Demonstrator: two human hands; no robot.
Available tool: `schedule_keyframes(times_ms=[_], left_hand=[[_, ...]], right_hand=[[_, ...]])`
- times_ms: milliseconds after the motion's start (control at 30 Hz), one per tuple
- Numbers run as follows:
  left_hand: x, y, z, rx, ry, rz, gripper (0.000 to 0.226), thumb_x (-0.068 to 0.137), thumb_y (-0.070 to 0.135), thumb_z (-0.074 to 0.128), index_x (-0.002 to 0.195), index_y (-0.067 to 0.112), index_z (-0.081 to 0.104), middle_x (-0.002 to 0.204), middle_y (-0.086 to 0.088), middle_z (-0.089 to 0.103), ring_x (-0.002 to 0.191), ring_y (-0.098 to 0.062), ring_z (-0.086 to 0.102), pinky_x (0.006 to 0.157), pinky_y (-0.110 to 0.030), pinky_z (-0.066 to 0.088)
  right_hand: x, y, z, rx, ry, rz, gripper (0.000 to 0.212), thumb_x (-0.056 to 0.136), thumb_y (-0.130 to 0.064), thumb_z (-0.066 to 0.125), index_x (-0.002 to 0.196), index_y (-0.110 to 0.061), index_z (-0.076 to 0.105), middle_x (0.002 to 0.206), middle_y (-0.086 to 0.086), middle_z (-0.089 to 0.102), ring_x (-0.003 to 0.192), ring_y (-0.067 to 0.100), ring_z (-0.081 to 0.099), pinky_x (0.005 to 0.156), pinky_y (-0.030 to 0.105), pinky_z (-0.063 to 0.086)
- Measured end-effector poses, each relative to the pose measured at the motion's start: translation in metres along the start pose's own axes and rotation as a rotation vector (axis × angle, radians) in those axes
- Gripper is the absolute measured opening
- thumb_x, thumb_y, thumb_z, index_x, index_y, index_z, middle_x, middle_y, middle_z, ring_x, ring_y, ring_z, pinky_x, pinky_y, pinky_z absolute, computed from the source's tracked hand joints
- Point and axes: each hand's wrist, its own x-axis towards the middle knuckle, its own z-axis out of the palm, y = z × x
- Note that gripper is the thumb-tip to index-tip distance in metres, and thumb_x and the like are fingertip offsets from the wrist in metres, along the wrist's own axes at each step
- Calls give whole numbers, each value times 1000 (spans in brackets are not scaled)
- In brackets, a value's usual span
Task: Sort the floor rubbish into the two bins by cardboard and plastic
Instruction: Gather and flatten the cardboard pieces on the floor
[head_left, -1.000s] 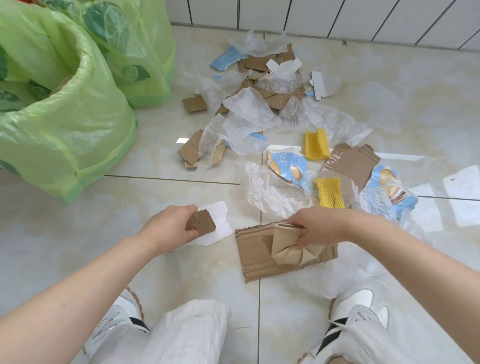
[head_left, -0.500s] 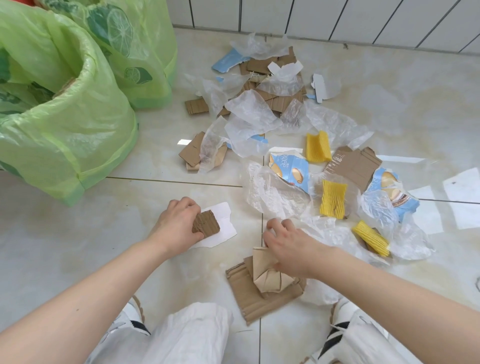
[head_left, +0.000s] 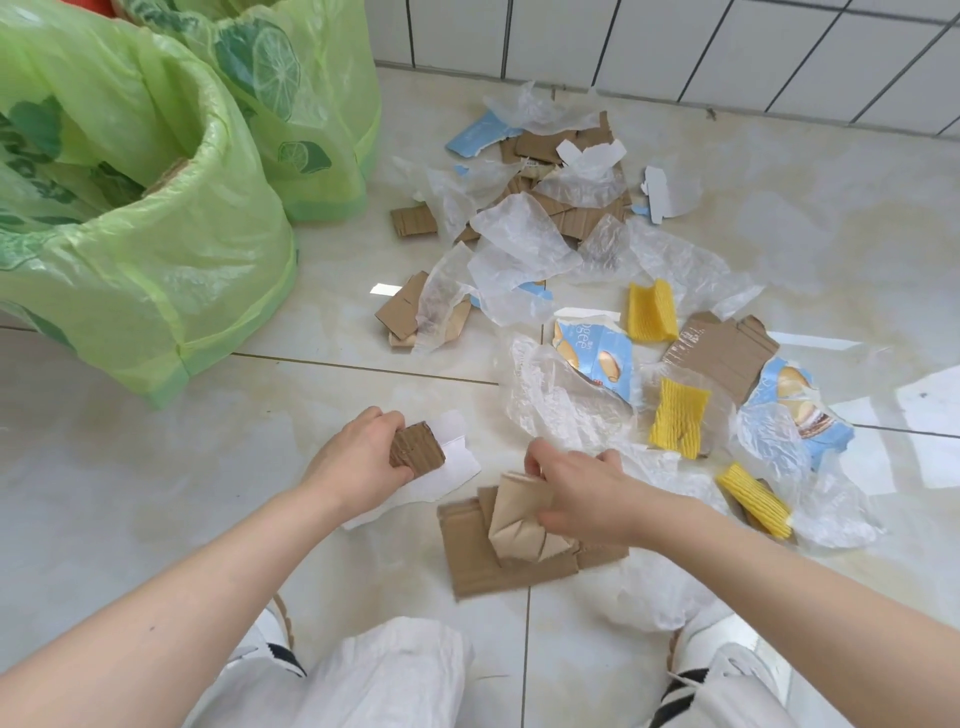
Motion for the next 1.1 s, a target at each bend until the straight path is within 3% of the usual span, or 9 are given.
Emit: schedule_keyframes(times_ms=[100, 200, 333, 500, 633, 700, 867, 967, 1100], left_hand=[[0, -2, -14, -56, 52, -50, 22, 74, 23, 66, 76, 17, 45, 75, 1, 53, 76, -26, 55, 63, -37, 45], [-1, -3, -32, -217, 129, -121, 16, 70, 20, 64, 75, 16, 49, 64, -2, 62, 66, -24, 60, 59, -39, 50], [-3, -3, -59, -388, 267, -177, 23, 70, 18, 72, 85, 16, 55, 73, 0, 65, 74, -22, 63, 62, -38, 55], [-11, 2, -103, -625, 450, -212, 7, 76, 13, 74, 81, 18, 71, 80, 0, 72, 75, -17, 66, 61, -22, 50], [-22, 3, -147, -861, 567, -178, 11, 77, 13, 74, 82, 23, 73, 84, 5, 74, 83, -18, 70, 80, -37, 57], [-27, 2, -169, -949, 641, -133, 14, 78, 11, 73, 82, 25, 73, 84, 7, 73, 84, -17, 70, 72, -36, 59], [-30, -2, -216, -1048, 831, -115, 24, 84, 5, 61, 75, 27, 66, 79, 8, 68, 67, -2, 64, 43, -11, 46], [-29, -13, -236, -1048, 919, -134, 23, 83, 7, 61, 70, 26, 64, 73, 14, 66, 56, 10, 61, 47, -9, 47], [-29, -36, -258, -970, 1073, -158, 11, 80, 15, 65, 78, 25, 68, 82, 17, 69, 76, 1, 67, 67, -18, 54]], right_hand=[[3, -2, -22, 225, 108, 83, 32, 78, -19, 55, 105, -26, 39, 89, -3, 59, 86, 23, 54, 83, 41, 36], [6, -3, -41, 474, 237, 76, 18, 78, -17, 63, 94, -18, 54, 85, -2, 61, 84, 22, 58, 76, 38, 46], [7, -10, -59, 889, 361, 75, 23, 82, -11, 67, 103, -21, 62, 99, -1, 69, 92, 16, 65, 81, 34, 52], [15, -25, -85, 1255, 415, 94, 39, 79, -13, 73, 115, -19, 61, 109, 7, 70, 102, 24, 67, 89, 49, 54], [19, -48, -112, 1299, 360, 25, 37, 83, -6, 68, 118, -16, 61, 108, 7, 72, 99, 24, 68, 85, 47, 56], [21, -64, -129, 1282, 350, -24, 36, 84, -8, 67, 118, -17, 60, 106, 5, 72, 97, 22, 69, 83, 45, 57], [34, -108, -172, 1303, 398, -114, 29, 85, -6, 65, 110, -20, 62, 97, 0, 73, 81, 12, 71, 65, 32, 57], [44, -133, -189, 1188, 513, -108, 26, 80, -10, 70, 103, -21, 65, 98, -1, 71, 89, 14, 68, 73, 29, 56], [55, -166, -208, 1148, 565, -178, 23, 80, -9, 70, 99, -20, 65, 85, -7, 68, 74, 5, 62, 47, 8, 43]])
